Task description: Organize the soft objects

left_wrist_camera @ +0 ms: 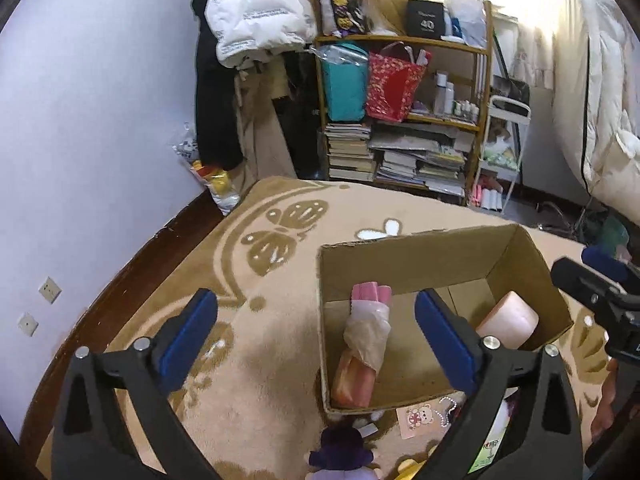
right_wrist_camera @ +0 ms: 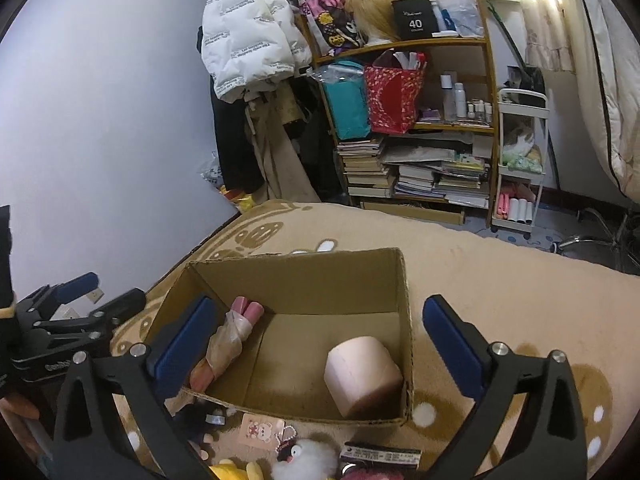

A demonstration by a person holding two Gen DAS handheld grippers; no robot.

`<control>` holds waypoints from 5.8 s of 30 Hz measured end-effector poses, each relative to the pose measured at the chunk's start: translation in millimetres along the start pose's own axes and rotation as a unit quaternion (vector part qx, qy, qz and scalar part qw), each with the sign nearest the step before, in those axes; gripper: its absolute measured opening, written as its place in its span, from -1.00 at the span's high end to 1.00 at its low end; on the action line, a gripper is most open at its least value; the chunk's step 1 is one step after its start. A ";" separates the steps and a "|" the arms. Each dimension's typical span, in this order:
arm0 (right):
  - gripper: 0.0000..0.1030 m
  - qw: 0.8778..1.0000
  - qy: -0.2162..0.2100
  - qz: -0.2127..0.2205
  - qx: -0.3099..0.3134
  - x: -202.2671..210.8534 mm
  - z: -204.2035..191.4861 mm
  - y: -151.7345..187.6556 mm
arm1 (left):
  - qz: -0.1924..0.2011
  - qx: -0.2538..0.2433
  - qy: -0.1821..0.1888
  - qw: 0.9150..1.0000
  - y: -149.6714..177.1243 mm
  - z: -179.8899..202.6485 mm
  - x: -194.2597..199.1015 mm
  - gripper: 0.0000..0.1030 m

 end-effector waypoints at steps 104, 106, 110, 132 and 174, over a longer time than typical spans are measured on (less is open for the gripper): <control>-0.10 0.978 0.047 -0.186 -0.087 -6.9 42.0 168.3 | -0.316 0.078 0.023 0.945 184.3 12.6 -82.1 -0.65; -0.10 0.978 0.048 -0.186 -0.086 -6.9 41.2 168.1 | -0.316 0.078 0.024 0.945 184.6 15.9 -81.1 -0.63; -0.10 0.978 0.046 -0.186 -0.086 -7.0 41.6 168.3 | -0.317 0.077 0.028 0.945 186.1 17.1 -79.2 -0.59; 0.07 0.977 0.064 -0.190 -0.079 -5.7 41.4 170.2 | -0.324 0.071 0.024 0.943 189.9 21.0 -91.6 -0.60; 0.25 0.998 0.012 -0.046 -0.043 85.8 -6.5 100.2 | -0.064 0.036 -0.025 0.997 92.4 -7.2 62.5 -0.20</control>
Point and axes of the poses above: each gripper's, at about its wrist camera, not at the fingertips, and x roughly against the way its jaws point, z to its right, y to its underside, the point moved 6 cm from there along -x, roughly the way its jaws point, and after that the axes turned 3 degrees about -z, right-handed, at the moved point
